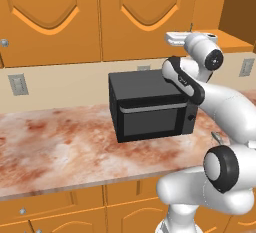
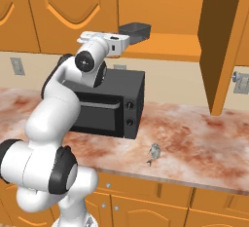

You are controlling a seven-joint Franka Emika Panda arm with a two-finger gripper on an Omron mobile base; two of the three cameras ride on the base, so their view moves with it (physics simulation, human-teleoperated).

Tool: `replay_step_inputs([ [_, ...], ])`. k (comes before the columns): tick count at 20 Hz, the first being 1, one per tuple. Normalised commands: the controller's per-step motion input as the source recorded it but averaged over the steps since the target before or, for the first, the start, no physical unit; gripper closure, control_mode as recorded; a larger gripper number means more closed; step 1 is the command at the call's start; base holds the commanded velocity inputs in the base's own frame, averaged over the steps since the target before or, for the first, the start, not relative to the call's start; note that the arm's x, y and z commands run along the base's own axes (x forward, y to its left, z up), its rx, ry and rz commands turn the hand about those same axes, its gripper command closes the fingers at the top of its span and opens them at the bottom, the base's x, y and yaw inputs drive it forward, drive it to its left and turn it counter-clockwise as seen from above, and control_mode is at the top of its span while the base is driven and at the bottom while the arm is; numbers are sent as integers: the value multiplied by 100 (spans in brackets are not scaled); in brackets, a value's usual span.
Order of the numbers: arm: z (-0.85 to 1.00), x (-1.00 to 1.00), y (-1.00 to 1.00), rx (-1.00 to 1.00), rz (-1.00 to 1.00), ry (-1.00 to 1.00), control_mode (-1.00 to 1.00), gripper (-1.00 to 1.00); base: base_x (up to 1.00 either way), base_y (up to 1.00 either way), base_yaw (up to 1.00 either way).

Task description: Retrieve the tupperware from the cabinet, then place the raw meat into the tupperware to avoid contamination.

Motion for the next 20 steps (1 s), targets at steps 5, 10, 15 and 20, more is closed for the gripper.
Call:
replay_step_inputs([
  [5, -17, 3, -13, 0, 0, 2, -100, 100, 0, 0, 0],
  [10, -29, 0, -21, 0, 2, 0, -100, 100, 0, 0, 0],
  [15, -36, 2, -22, -2, 3, 0, -100, 100, 0, 0, 0],
  [20, -6, 4, -8, -1, 1, 0, -100, 100, 0, 0, 0],
])
